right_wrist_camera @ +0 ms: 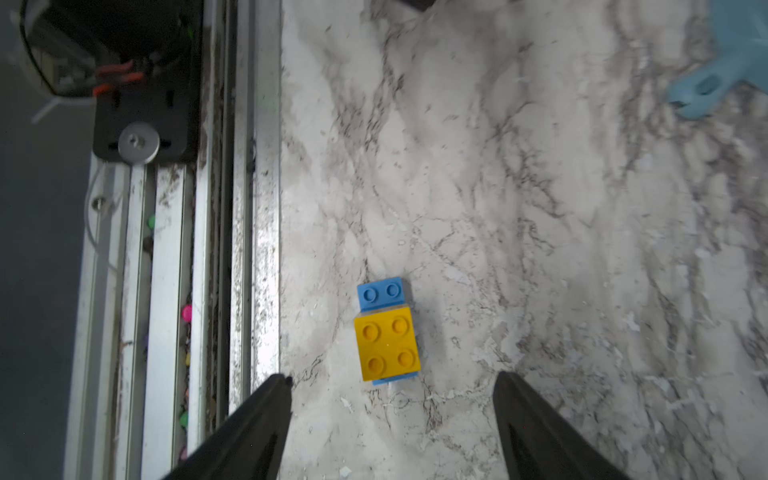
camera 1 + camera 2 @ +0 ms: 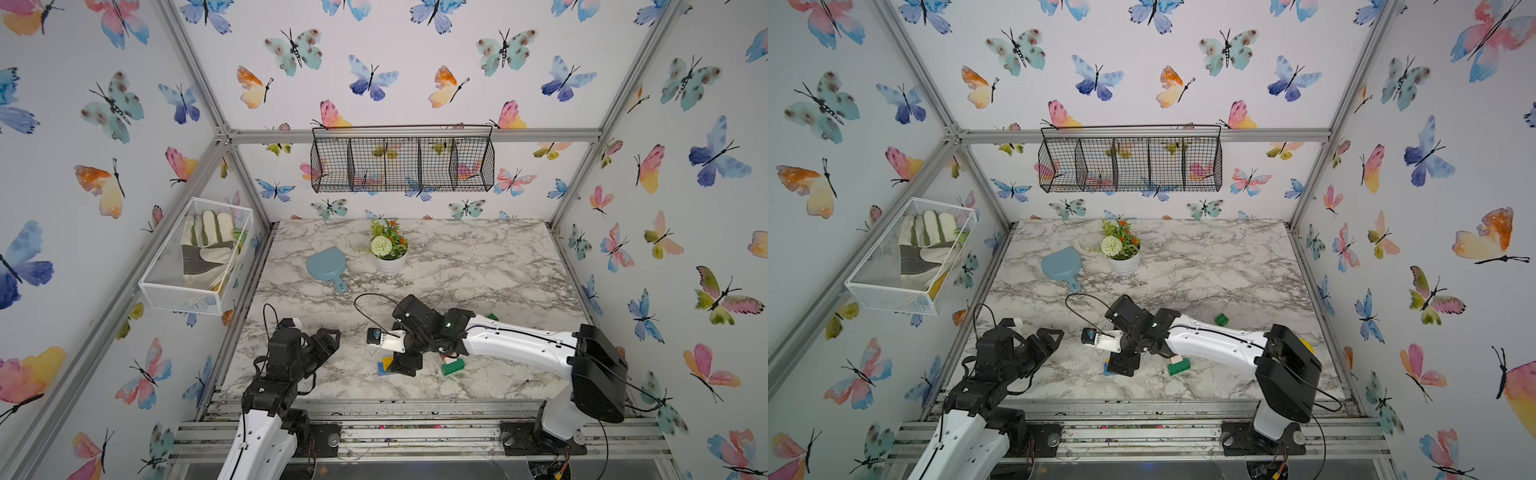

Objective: Assemble the number 1 with lego
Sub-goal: Assemble the lego brick with the lego brick.

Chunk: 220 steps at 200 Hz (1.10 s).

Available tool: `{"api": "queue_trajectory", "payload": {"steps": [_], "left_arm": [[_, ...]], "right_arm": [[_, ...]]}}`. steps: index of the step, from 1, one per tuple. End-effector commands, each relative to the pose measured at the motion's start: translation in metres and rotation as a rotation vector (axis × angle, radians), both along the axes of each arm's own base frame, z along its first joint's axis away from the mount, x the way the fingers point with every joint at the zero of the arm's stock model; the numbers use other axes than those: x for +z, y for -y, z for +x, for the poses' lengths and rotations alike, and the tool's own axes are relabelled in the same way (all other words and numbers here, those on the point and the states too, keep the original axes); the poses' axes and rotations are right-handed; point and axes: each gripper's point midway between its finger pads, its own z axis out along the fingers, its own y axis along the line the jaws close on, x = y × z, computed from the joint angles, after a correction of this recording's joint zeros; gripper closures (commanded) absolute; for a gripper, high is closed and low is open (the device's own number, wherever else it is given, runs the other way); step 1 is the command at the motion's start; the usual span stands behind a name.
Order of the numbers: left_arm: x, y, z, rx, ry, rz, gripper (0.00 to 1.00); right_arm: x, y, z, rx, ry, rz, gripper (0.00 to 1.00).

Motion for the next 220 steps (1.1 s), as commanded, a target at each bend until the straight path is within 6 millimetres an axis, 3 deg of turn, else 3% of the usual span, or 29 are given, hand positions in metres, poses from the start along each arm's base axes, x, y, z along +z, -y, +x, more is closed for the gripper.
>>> {"api": "queue_trajectory", "payload": {"steps": [1,32,46,73,125,160,220], "left_arm": [[0.019,0.042,-0.004,-0.244,0.063,-0.137,0.28],[0.011,0.075,-0.023,-0.434,0.014,-0.168,0.31],[0.006,0.091,-0.033,-0.502,-0.002,-0.167,0.31],[-0.009,0.113,-0.048,-0.584,-0.057,-0.149,0.37],[-0.029,0.125,-0.051,-0.617,-0.125,-0.137,0.47],[-0.033,0.130,-0.048,-0.633,-0.133,-0.143,0.51],[-0.046,0.133,-0.047,-0.652,-0.185,-0.126,0.58]], "right_arm": [[0.011,0.006,0.015,-0.363,-0.151,0.140,0.26],[0.006,0.024,0.012,-0.727,-0.422,0.187,0.46],[-0.002,0.020,0.001,-0.743,-0.525,0.163,0.54],[-0.020,0.009,-0.008,-0.738,-0.620,0.097,0.61],[-0.043,0.003,-0.006,-0.759,-0.633,0.007,0.64],[-0.044,-0.003,-0.002,-0.768,-0.631,0.011,0.65],[-0.067,0.002,0.002,-0.822,-0.613,-0.076,0.73]]}}
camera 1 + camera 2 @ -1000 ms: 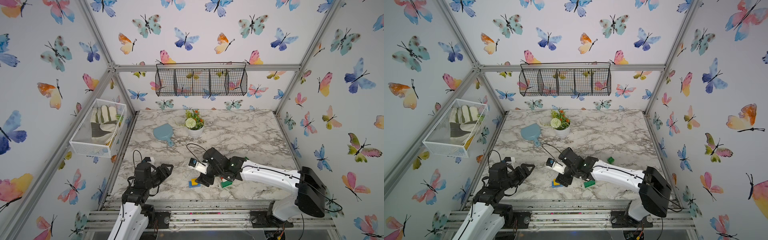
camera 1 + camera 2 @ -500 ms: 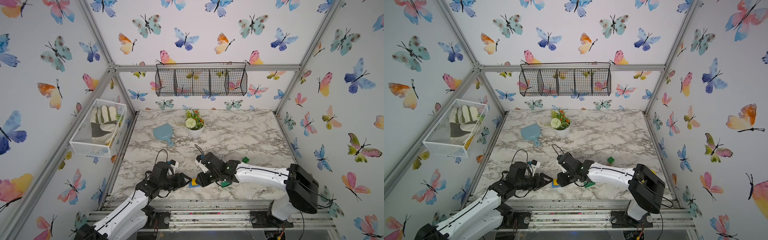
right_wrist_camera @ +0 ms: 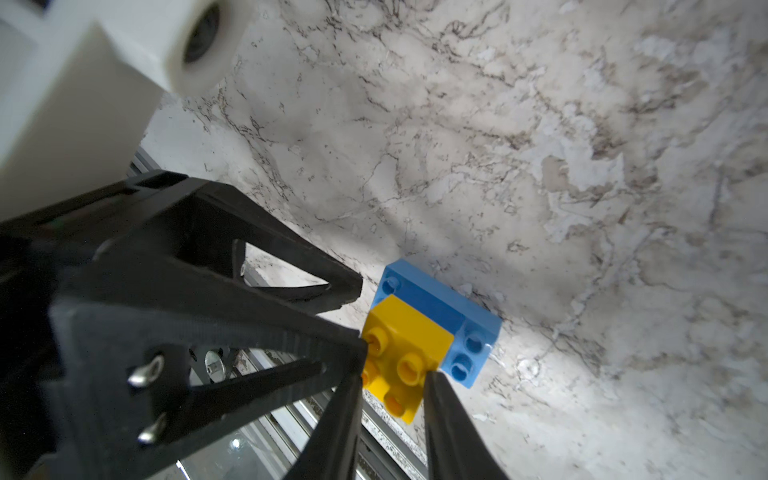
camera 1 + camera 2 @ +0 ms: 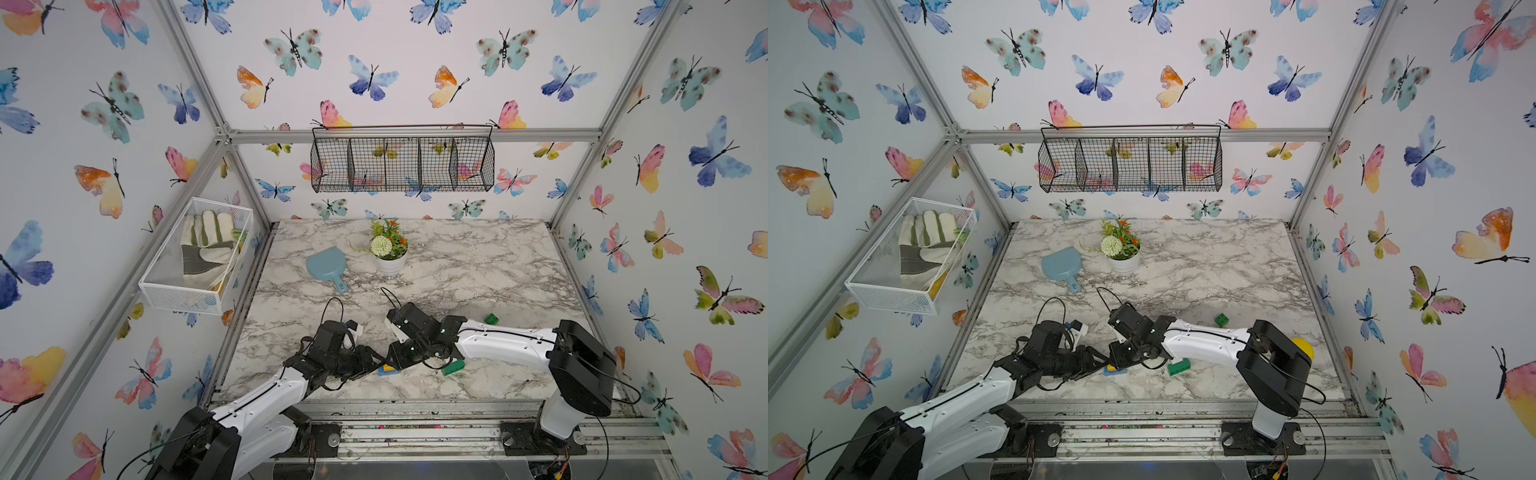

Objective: Assemble the number 1 with lego
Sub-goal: Assemble the lego brick with the lego brick.

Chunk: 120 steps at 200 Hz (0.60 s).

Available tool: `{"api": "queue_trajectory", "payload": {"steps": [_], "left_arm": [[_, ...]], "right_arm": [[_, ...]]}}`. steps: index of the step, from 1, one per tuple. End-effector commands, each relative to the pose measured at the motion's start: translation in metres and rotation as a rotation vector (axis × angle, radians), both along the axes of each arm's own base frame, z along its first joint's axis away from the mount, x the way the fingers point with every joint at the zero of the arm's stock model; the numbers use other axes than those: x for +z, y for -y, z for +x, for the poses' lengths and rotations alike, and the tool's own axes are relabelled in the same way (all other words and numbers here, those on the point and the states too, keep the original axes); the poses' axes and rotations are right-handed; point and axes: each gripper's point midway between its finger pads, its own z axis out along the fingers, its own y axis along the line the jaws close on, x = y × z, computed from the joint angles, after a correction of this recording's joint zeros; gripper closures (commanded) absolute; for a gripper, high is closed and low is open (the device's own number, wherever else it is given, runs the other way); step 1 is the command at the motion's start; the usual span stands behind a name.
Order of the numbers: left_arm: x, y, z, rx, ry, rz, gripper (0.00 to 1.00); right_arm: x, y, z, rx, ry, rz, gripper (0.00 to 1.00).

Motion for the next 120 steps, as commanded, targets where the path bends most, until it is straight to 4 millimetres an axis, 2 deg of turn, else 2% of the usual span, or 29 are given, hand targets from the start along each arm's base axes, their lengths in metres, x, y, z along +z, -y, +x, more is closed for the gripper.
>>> {"api": "queue_trajectory", "payload": {"steps": [1,52,76,105,120], "left_arm": [[0.004,0.006,0.001,-0.034,0.015,-0.015,0.58],[-0.010,0.001,-0.002,-0.041,-0.025,0.042,0.66],[-0.016,-0.003,-0.004,-0.047,-0.041,0.076,0.69],[-0.020,-0.005,-0.006,-0.050,-0.051,0.098,0.70],[-0.018,-0.005,-0.005,-0.052,-0.040,0.098,0.67]], "right_arm": [[-0.013,0.007,0.001,-0.019,-0.017,-0.068,0.73],[-0.035,0.018,-0.006,-0.017,-0.060,-0.141,0.80],[-0.038,0.020,-0.006,-0.013,-0.061,-0.158,0.81],[-0.035,0.016,-0.006,-0.002,-0.061,-0.145,0.80],[-0.024,0.009,-0.003,0.006,-0.042,-0.106,0.77]]}}
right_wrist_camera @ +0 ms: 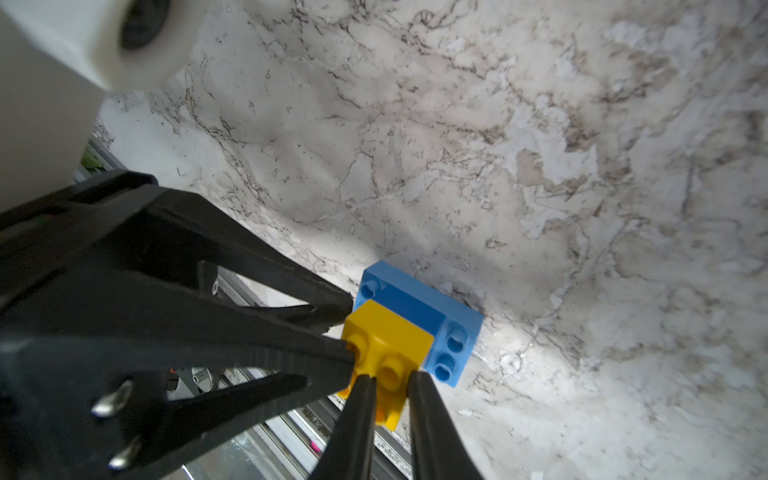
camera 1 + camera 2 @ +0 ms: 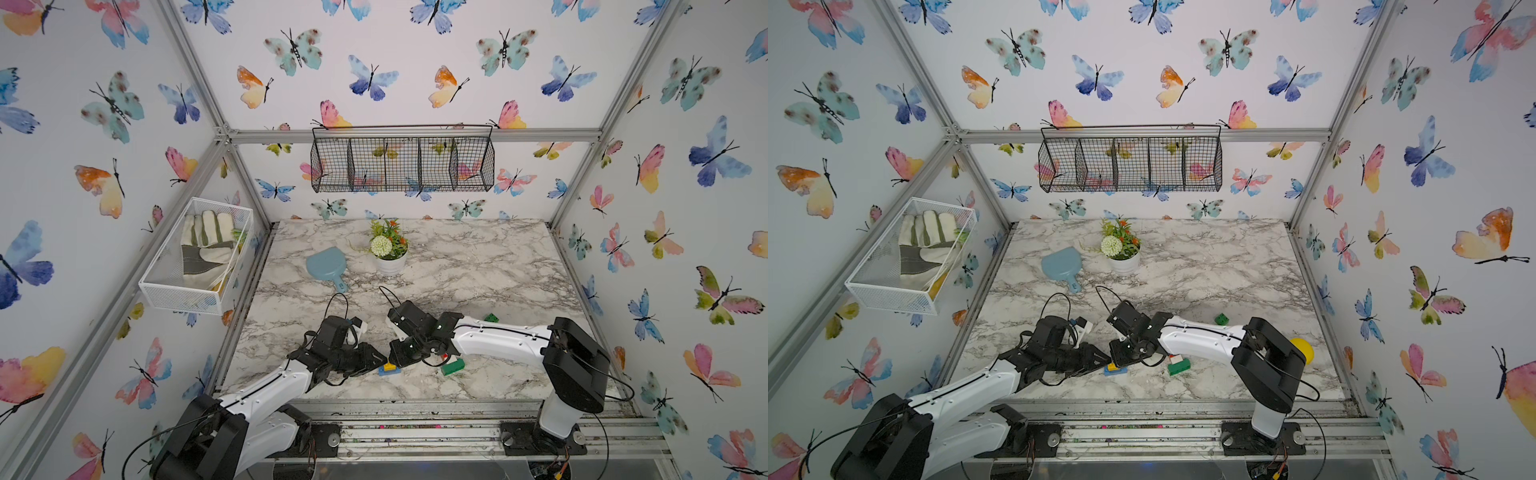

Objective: Assemble the number 1 with lego
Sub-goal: Assemble the lego brick with the lego brick.

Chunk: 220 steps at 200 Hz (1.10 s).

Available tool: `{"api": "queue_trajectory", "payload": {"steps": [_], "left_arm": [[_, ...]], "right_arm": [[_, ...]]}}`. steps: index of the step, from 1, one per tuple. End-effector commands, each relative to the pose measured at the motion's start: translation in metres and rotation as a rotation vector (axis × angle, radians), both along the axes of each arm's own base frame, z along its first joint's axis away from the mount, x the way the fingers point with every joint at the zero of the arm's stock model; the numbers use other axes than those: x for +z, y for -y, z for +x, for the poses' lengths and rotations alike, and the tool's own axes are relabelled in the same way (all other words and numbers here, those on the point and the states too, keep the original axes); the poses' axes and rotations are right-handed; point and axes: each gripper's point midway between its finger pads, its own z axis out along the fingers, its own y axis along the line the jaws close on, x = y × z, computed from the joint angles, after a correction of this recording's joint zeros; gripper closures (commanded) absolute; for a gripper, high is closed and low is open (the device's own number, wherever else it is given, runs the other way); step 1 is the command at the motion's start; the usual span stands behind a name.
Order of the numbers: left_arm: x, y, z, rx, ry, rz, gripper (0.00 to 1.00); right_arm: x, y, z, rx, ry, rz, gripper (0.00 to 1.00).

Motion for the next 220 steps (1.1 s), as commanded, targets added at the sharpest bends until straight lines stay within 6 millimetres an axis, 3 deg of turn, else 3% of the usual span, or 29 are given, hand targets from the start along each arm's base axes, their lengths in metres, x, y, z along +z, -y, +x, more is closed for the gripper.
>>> {"api": "queue_trajectory", "payload": {"steps": [1,23,48,74,97,130,167,220], "left_arm": [[-0.020,-0.011,-0.009,-0.002,-0.042,0.089,0.67],[-0.008,-0.008,-0.002,-0.006,-0.008,0.077,0.64],[0.006,-0.005,0.005,-0.003,0.035,0.062,0.63],[0.012,-0.002,0.007,-0.009,0.046,0.042,0.60],[0.017,0.001,0.007,-0.012,0.053,0.022,0.54],[0.017,0.002,0.001,-0.032,0.042,0.006,0.51],[0.003,-0.002,-0.011,-0.053,-0.009,0.018,0.58],[-0.001,-0.002,-0.012,-0.056,-0.021,0.029,0.63]], "right_arm": [[-0.017,0.005,-0.006,0.020,-0.024,-0.058,0.77],[0.014,-0.006,0.009,0.018,0.045,0.011,0.68],[0.049,-0.005,0.030,-0.013,0.114,0.077,0.60],[0.063,0.007,0.044,-0.041,0.137,0.090,0.58],[0.057,0.017,0.044,-0.049,0.119,0.068,0.58],[0.039,0.016,0.026,-0.022,0.019,0.076,0.61],[0.024,0.017,0.016,-0.006,-0.038,0.081,0.62],[0.004,0.012,0.001,0.042,-0.122,0.083,0.62]]}}
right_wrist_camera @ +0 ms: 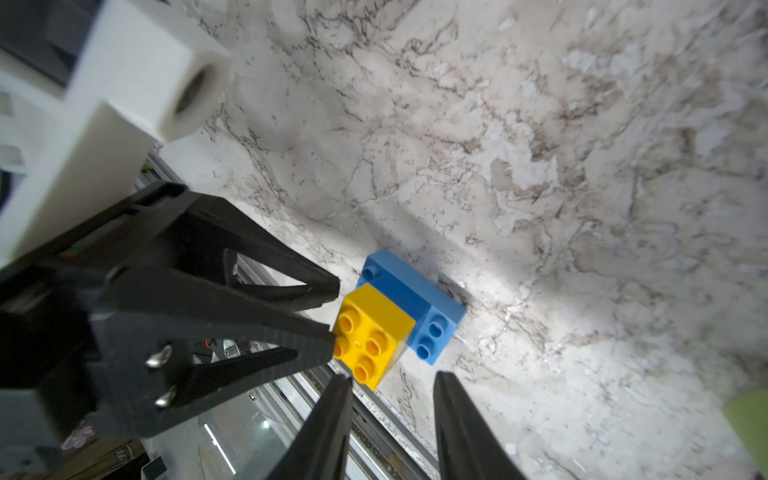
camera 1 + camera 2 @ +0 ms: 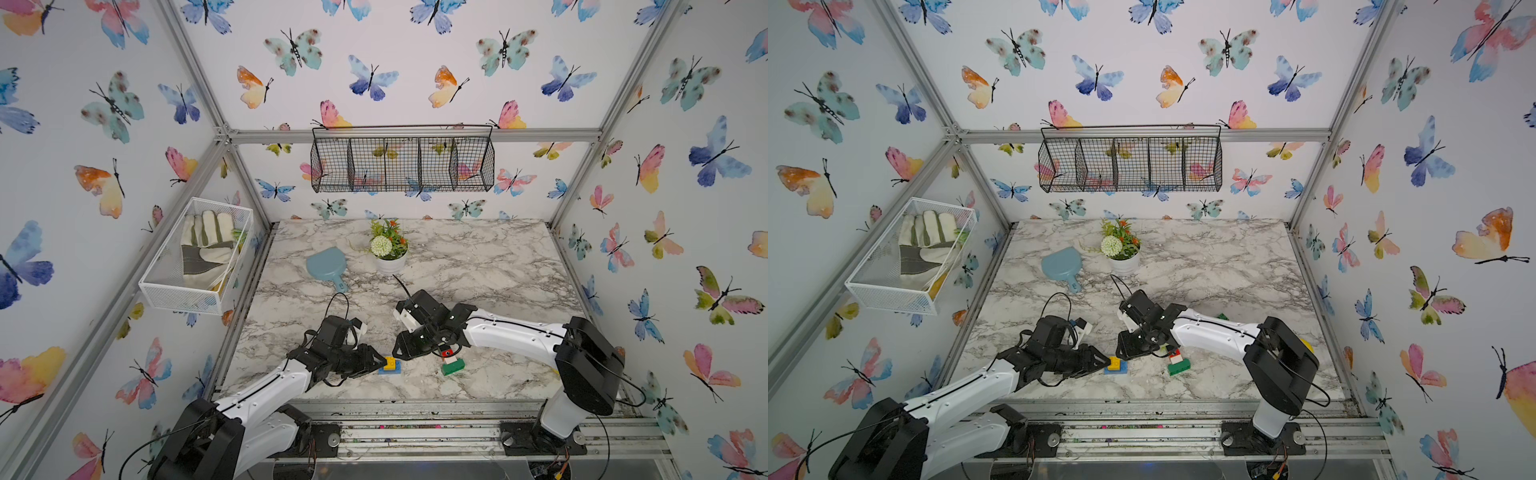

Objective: Assemble the number 1 with lego
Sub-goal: Assemble the lego brick with the lego brick.

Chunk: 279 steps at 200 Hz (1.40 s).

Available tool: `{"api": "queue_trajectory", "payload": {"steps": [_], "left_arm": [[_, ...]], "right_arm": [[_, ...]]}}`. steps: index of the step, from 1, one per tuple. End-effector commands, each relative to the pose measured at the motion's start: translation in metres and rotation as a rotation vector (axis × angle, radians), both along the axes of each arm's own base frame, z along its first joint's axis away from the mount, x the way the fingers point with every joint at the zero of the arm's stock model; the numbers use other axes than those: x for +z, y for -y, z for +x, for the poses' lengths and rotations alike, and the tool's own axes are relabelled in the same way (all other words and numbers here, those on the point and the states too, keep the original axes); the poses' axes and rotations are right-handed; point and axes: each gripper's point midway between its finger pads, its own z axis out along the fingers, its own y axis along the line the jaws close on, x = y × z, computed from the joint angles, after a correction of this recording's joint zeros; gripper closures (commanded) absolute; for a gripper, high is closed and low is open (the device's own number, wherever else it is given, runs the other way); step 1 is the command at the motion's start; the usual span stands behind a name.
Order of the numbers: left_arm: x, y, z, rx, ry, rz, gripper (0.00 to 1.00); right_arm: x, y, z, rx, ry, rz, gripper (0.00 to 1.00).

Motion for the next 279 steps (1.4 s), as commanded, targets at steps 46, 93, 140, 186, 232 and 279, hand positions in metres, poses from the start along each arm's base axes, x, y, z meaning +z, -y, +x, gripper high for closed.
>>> {"api": "queue_trajectory", "payload": {"steps": [46,93,140,186,232,279], "left_arm": [[-0.012,-0.002,-0.007,-0.030,-0.037,0.038,0.66],[-0.024,-0.008,-0.012,-0.036,-0.063,0.080,0.70],[-0.037,-0.016,-0.020,-0.041,-0.091,0.126,0.74],[-0.045,-0.021,-0.023,-0.040,-0.102,0.156,0.76],[-0.021,-0.008,-0.009,-0.035,-0.054,0.084,0.67],[0.035,0.012,0.018,-0.016,0.049,-0.018,0.55]], "right_arm": [[-0.022,-0.004,-0.017,0.050,-0.080,-0.003,0.64],[-0.036,0.000,-0.019,0.044,-0.101,-0.040,0.66],[-0.044,0.005,-0.020,0.042,-0.111,-0.071,0.67],[-0.043,0.003,-0.018,0.045,-0.108,-0.081,0.68],[-0.018,-0.011,-0.012,0.046,-0.070,-0.001,0.62],[0.028,-0.019,0.007,-0.007,0.016,0.113,0.53]]}}
